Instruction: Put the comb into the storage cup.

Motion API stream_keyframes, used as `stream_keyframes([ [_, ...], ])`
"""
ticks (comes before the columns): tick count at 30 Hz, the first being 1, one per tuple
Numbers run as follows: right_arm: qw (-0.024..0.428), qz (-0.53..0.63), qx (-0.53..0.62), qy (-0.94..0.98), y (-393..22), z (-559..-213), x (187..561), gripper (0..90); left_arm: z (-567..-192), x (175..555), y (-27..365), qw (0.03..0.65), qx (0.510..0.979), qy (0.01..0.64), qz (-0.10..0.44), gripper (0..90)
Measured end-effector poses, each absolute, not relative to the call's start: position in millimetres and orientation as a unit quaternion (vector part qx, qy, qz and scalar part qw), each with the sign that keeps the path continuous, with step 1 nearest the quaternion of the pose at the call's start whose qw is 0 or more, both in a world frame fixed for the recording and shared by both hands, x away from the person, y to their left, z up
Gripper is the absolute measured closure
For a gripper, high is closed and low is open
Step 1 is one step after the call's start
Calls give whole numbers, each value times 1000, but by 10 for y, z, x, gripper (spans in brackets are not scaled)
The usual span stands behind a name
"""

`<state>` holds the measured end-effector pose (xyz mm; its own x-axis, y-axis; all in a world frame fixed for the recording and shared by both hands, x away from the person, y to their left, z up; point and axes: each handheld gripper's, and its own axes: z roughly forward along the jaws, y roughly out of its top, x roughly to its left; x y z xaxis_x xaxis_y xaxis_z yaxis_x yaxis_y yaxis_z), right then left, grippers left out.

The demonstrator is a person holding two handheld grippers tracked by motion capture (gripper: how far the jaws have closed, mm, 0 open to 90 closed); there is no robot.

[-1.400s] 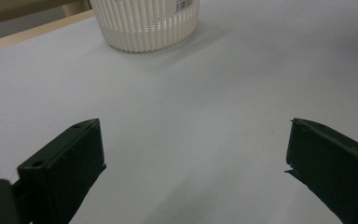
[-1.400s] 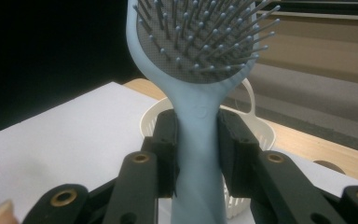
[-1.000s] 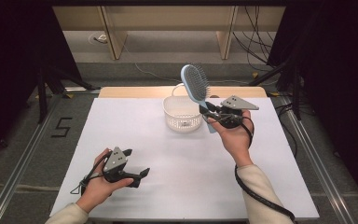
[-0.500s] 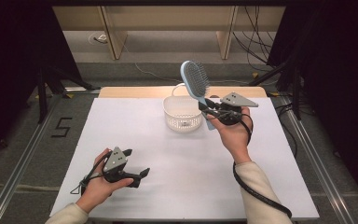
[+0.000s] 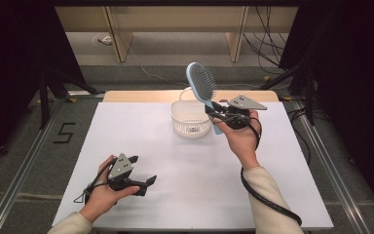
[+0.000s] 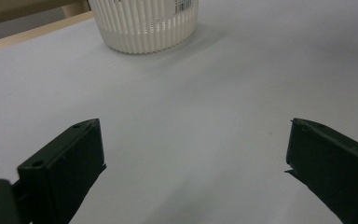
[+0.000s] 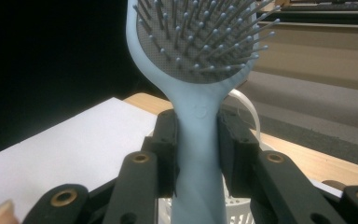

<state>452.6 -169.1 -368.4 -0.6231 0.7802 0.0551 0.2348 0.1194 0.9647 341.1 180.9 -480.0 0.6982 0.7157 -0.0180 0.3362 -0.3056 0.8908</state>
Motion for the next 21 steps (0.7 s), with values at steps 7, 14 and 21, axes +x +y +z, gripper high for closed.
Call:
stream_keyframes([
  [7, 246, 563, 358, 704, -1675, -3653, 4543, 705, -4802, 3409, 1806, 484, 784, 335, 197, 36],
  [14, 243, 566, 359, 701, -1638, -3657, 4576, 705, -4802, 3410, 1806, 484, 784, 336, 197, 35],
  [21, 244, 570, 361, 697, -1617, -3641, 4618, 705, -4800, 3407, 1807, 485, 783, 336, 196, 35],
])
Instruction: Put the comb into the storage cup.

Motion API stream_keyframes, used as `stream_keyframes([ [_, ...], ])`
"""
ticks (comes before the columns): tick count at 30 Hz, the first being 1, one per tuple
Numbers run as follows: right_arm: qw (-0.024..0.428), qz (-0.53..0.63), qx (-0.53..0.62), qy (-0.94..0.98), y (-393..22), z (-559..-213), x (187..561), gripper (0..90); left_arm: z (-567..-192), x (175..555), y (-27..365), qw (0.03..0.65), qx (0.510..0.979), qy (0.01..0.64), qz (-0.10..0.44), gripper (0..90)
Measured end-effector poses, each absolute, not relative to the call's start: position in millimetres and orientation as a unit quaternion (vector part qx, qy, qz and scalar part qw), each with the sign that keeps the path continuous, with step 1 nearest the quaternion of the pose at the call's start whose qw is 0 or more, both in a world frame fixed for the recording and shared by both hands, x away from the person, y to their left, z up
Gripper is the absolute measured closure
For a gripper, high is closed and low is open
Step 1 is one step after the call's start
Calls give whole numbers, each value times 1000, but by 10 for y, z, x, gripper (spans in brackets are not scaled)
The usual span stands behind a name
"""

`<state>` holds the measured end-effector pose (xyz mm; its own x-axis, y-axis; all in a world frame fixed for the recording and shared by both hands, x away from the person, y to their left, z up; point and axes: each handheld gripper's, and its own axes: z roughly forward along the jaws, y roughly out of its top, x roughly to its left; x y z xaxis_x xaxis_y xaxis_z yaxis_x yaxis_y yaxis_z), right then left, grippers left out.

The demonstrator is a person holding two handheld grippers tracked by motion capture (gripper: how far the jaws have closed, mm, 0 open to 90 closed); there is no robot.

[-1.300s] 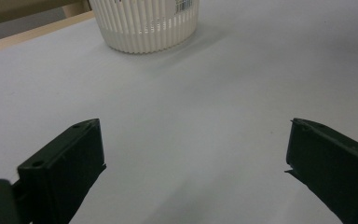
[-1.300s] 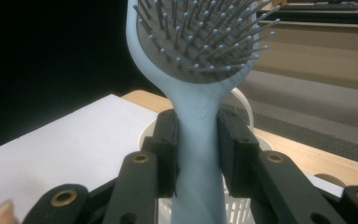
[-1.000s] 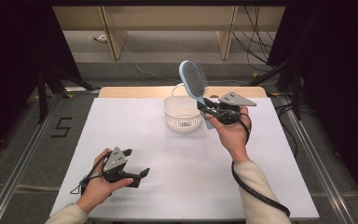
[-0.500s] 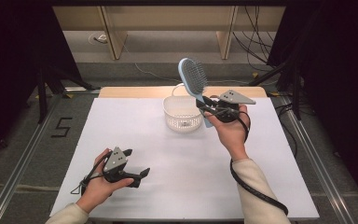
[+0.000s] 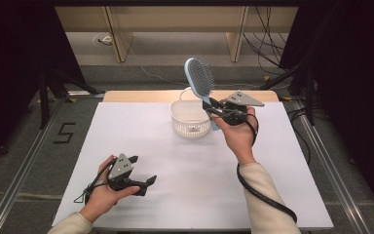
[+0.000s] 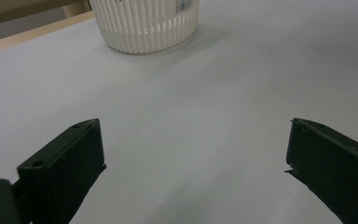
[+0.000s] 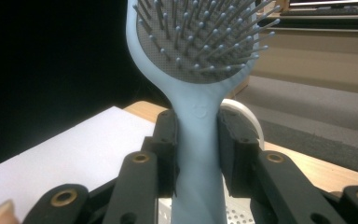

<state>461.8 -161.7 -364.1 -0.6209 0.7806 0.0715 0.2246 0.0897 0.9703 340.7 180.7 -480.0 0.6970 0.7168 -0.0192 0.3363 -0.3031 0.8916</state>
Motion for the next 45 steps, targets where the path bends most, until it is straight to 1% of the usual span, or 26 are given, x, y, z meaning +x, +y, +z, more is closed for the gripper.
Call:
stream_keyframes([
  [45, 239, 573, 374, 689, -1469, -3546, 4917, 705, -4794, 3404, 1798, 486, 783, 335, 197, 36],
])
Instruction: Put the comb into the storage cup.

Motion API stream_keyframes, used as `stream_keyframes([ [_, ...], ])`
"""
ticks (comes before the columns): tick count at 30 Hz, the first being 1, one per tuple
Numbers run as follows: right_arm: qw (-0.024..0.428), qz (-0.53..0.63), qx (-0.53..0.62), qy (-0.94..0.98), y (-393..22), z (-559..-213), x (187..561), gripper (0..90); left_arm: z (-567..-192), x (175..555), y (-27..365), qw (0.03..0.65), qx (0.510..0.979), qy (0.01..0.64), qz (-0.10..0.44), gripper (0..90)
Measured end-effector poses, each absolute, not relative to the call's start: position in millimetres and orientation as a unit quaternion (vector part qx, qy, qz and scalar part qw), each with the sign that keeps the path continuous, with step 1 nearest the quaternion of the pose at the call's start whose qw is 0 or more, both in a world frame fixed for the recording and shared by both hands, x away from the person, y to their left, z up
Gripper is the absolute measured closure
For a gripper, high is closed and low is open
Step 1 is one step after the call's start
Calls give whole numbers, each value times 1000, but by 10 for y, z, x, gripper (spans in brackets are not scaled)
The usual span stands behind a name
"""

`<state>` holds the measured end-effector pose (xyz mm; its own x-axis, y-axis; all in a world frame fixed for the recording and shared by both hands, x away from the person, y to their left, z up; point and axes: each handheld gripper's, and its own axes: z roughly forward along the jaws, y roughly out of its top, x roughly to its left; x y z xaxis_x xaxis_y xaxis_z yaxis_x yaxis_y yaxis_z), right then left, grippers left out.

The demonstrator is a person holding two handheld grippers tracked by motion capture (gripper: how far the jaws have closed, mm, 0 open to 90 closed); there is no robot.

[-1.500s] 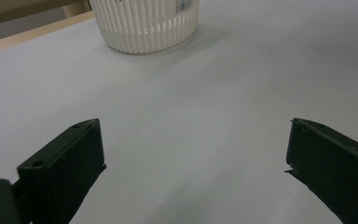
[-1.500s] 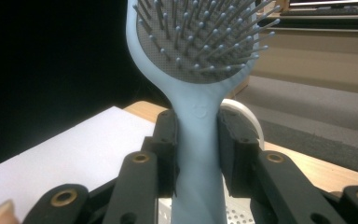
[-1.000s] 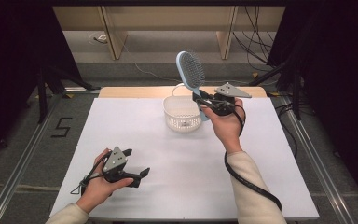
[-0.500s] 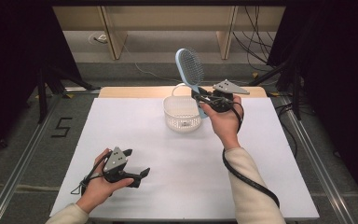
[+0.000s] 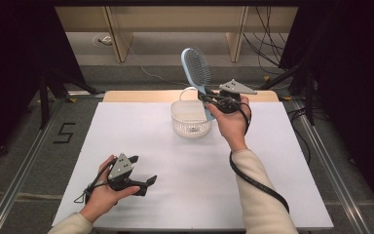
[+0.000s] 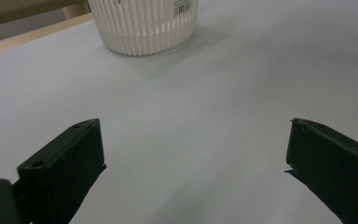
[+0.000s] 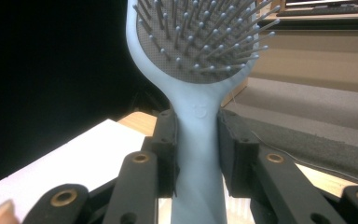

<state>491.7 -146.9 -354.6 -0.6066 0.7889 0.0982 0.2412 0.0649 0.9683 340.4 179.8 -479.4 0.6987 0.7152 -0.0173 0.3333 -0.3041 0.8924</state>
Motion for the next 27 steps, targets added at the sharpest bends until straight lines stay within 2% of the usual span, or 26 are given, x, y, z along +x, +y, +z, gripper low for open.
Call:
stream_keyframes([
  [27, 238, 560, 381, 696, -1413, -3576, 5055, 705, -4794, 3406, 1797, 486, 784, 334, 197, 37],
])
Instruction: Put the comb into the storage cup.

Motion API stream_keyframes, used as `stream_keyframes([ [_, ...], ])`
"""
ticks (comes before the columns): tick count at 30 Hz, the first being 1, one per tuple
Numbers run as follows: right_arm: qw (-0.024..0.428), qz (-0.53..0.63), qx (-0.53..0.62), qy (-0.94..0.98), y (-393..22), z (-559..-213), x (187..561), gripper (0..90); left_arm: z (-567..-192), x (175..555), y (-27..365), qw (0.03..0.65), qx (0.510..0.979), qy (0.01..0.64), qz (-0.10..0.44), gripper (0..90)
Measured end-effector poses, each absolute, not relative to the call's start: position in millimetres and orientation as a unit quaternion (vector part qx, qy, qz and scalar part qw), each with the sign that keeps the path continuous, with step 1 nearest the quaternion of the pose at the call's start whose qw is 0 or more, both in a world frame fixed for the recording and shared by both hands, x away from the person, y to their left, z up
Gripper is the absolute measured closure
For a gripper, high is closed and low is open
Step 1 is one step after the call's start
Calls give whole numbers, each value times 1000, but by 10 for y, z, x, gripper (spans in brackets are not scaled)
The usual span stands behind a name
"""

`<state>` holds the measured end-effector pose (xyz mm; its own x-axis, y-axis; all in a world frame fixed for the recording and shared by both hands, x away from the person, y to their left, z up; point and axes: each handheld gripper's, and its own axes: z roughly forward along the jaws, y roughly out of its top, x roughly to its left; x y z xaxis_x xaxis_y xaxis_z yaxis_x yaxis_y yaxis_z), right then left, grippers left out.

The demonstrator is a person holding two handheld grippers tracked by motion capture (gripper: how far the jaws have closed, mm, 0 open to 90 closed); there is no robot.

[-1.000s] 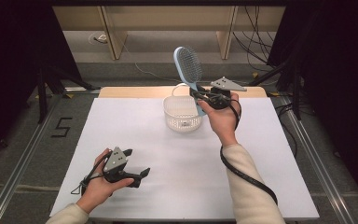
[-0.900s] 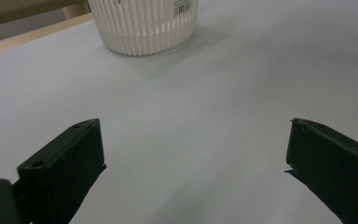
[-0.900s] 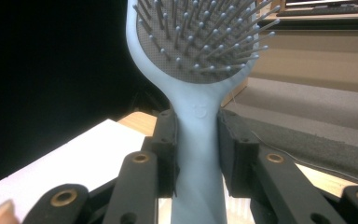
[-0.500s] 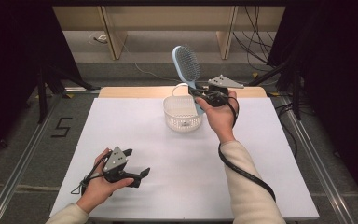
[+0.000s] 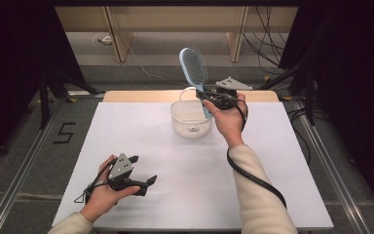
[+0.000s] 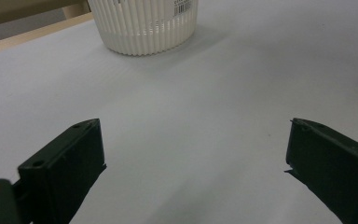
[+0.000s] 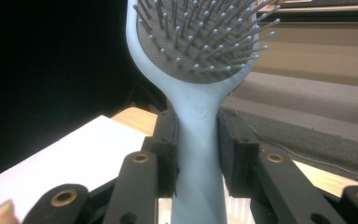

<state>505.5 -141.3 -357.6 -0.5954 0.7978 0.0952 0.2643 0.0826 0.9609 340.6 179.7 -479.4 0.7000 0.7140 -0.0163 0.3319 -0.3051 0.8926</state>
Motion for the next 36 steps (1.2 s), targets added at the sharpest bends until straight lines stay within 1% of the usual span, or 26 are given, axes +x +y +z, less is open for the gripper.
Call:
stream_keyframes([
  [36, 241, 554, 384, 698, -1315, -3559, 5183, 705, -4798, 3410, 1801, 487, 783, 335, 194, 37],
])
